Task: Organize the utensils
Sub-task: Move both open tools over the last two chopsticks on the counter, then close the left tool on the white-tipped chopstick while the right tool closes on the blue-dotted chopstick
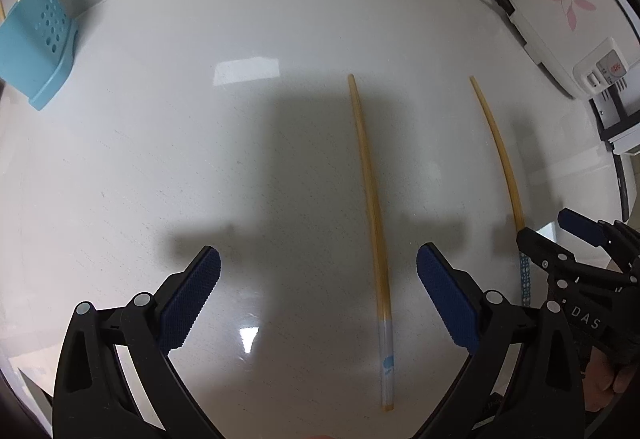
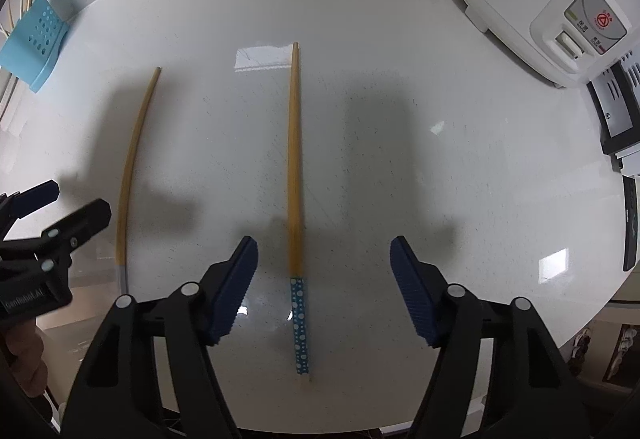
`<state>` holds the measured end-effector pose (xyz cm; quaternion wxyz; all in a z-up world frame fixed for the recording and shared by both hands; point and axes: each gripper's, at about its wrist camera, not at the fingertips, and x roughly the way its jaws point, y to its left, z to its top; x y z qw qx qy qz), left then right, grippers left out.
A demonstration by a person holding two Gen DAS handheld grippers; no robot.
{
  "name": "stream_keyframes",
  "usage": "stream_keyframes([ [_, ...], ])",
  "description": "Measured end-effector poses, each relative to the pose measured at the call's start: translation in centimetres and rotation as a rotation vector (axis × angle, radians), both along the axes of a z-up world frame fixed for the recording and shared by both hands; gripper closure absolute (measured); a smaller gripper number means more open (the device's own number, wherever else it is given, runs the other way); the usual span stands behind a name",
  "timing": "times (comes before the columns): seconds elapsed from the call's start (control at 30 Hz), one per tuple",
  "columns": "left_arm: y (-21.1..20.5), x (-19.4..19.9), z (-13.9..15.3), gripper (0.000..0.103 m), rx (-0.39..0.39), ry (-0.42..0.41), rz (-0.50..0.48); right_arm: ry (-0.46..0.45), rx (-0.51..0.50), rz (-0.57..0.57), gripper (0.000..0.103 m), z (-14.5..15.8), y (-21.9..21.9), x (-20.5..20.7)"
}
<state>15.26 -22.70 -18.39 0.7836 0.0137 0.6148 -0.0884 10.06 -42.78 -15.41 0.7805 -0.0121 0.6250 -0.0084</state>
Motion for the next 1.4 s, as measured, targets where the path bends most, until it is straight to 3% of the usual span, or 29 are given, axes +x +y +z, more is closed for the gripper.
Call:
stream_keyframes([
  [0.3, -1.7, 0.2, -1.3, 0.013, 0.065, 0.076, -0.019, 0.082, 0.017, 0.001, 0.054, -0.4, 1.1, -0.1],
  [0.57, -1.6, 0.2, -1.7, 0.027, 0.095, 0.127, -0.009, 0.133, 0.032, -0.015, 0.065, -0.7, 1.5, 0.5],
  [0.67, -1.5, 0.5, -1.7, 0.037, 0.112, 0.137, -0.012, 0.144, 0.027, -0.012, 0.07, -0.9, 1.9, 0.6],
  [0.77, -1.7, 0.5, -1.5, 0.054, 0.124, 0.157, -0.019, 0.143, 0.028, -0.013, 0.074, -0.8, 2.5, 0.8],
  [0.9, -2.0, 0.7, -1.2, 0.095, 0.108, 0.192, -0.023, 0.148, 0.029, -0.016, 0.084, -0.7, 3.1, 1.0],
  [0.93, -1.9, 0.8, -1.3, 0.096, 0.093, 0.203, -0.019, 0.151, 0.029, -0.016, 0.096, -0.6, 3.3, 1.0],
  [1.4, -0.8, 0.8, -1.0, 0.096, 0.047, 0.177, -0.003, 0.146, 0.034, -0.012, 0.096, -0.8, 3.5, 1.9],
])
